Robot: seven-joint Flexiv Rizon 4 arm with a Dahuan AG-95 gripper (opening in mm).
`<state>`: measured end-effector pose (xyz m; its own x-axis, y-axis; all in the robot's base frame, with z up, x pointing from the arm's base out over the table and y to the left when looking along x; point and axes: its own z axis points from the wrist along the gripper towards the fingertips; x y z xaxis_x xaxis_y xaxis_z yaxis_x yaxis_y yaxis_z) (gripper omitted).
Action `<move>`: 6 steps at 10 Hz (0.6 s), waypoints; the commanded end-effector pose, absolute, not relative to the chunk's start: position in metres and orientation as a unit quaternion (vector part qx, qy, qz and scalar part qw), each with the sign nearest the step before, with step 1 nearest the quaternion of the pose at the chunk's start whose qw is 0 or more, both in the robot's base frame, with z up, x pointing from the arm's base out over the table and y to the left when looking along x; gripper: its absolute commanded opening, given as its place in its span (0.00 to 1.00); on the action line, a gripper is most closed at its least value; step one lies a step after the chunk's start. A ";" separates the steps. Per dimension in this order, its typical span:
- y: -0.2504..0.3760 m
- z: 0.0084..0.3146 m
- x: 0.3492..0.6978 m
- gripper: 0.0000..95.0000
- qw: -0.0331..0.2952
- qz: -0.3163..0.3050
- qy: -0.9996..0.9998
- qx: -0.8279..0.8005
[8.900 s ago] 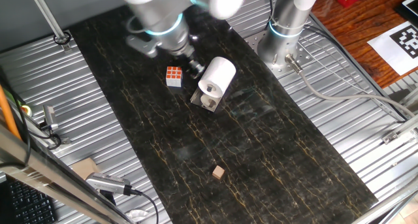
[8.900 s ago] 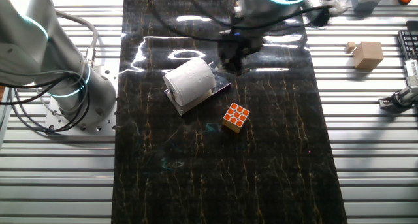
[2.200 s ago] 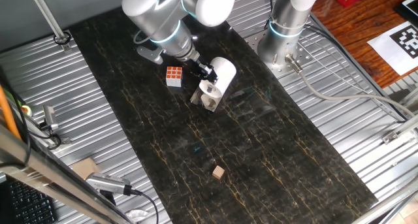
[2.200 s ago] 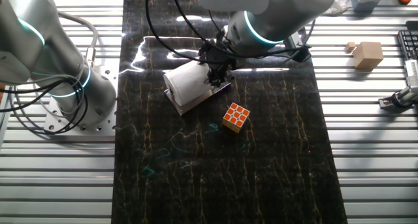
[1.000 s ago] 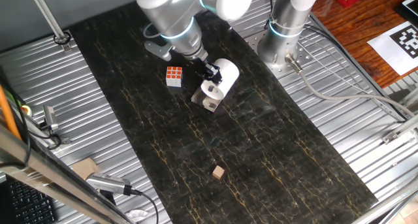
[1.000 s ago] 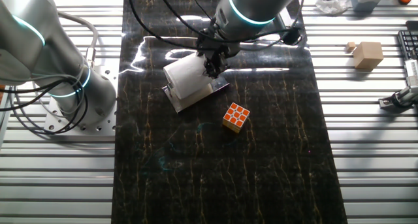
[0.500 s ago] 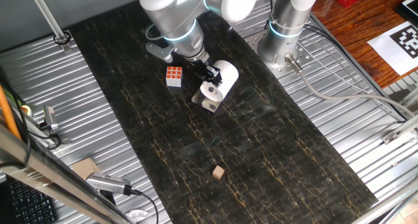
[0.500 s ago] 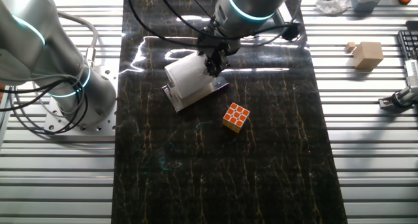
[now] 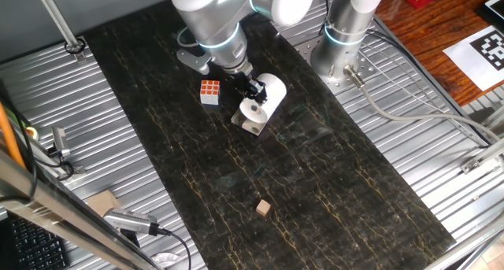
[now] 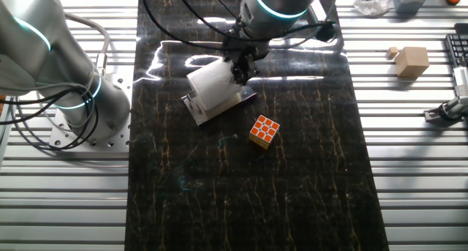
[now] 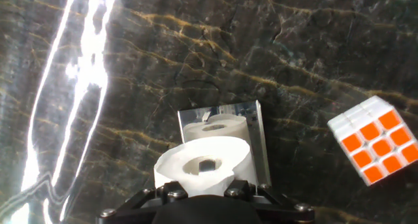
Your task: Take the roll of paper down from the shelf
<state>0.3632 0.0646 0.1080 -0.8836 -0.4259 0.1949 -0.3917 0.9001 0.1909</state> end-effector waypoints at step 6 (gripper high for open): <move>0.085 0.107 0.403 0.00 0.109 -0.070 -0.971 0.202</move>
